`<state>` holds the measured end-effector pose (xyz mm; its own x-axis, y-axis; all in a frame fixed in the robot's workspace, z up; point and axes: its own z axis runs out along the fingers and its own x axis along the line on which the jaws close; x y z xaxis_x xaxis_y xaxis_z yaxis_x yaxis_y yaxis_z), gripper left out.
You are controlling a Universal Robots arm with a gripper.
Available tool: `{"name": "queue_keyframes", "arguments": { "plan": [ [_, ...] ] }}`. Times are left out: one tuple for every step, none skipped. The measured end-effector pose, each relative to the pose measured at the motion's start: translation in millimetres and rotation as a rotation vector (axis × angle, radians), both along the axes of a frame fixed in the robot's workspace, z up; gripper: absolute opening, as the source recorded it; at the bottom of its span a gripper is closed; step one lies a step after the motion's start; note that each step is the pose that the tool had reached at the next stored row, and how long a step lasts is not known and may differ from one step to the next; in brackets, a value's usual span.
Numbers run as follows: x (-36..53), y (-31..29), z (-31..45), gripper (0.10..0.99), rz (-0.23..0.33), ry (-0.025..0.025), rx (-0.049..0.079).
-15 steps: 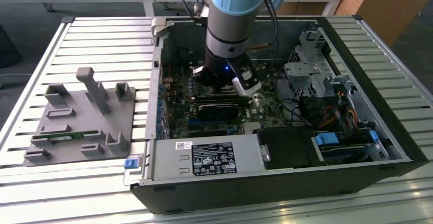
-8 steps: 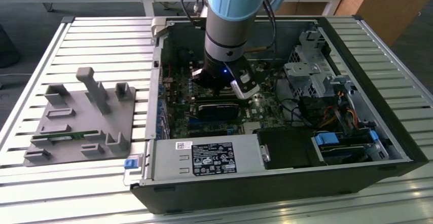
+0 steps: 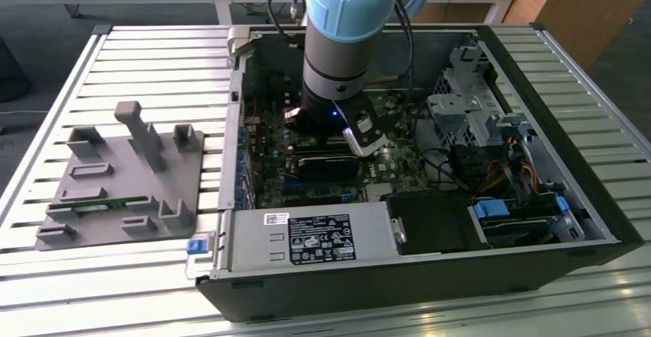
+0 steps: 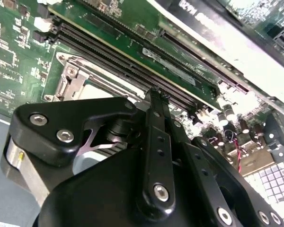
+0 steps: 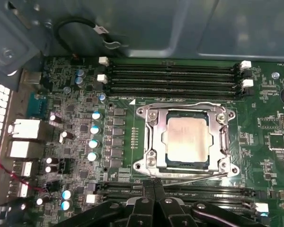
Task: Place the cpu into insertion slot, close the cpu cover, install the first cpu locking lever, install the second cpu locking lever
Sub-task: 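Install the second cpu locking lever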
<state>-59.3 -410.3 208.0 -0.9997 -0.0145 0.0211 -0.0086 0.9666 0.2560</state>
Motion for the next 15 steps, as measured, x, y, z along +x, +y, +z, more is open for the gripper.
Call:
{"name": "queue_keyframes", "arguments": {
  "plan": [
    [-0.7,-0.2,-0.1,0.106,0.000,0.0000,0.003],
    [-1.3,-0.2,-0.3,0.106,0.000,-0.0001,0.007],
    [-2.1,-0.2,-0.6,0.106,0.000,-0.0001,0.009],
    [-2.8,-0.2,-0.9,0.106,0.000,-0.0001,0.012],
    [-3.4,-0.1,-1.6,0.106,0.000,-0.0001,0.015],
    [-3.9,-0.1,-2.4,0.106,0.000,-0.0002,0.018],
    [-4.4,-0.1,-3.1,0.106,0.000,-0.0001,0.020],
    [-4.9,-0.2,-3.9,0.106,0.000,0.0000,0.023],
    [-5.1,-0.2,-4.9,0.106,0.000,-0.0001,0.025],
    [-5.3,-0.2,-6.1,0.106,0.000,-0.0001,0.027],
    [-5.5,-0.2,-7.3,0.106,0.000,-0.0001,0.029],
    [-5.5,-0.2,-8.6,0.106,0.000,-0.0001,0.031],
    [-5.5,-0.2,-9.7,0.106,0.000,-0.0001,0.032],
    [-5.5,-0.2,-10.6,0.106,0.000,-0.0001,0.033],
    [-5.5,-0.2,-11.4,0.106,0.000,-0.0001,0.034]
  ]
}}
